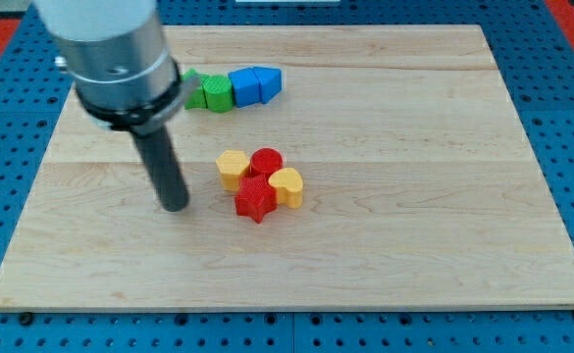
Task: Push the red star to the bottom of the green star
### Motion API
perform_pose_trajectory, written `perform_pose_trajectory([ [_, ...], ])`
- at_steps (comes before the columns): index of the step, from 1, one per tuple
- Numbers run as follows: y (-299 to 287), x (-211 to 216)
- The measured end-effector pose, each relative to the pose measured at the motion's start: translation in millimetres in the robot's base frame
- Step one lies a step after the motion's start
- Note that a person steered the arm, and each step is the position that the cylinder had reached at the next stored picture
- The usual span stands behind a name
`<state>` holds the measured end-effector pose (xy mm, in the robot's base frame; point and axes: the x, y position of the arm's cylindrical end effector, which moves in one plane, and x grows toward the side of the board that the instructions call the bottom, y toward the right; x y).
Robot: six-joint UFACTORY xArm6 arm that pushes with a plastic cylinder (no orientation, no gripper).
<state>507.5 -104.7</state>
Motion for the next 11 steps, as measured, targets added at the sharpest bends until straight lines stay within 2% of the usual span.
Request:
perform_pose_trajectory([
  [2, 51, 54],
  [3, 64, 51],
  [6, 80, -39],
  [8, 67, -108],
  [10, 5, -127],
  [11, 1, -130],
])
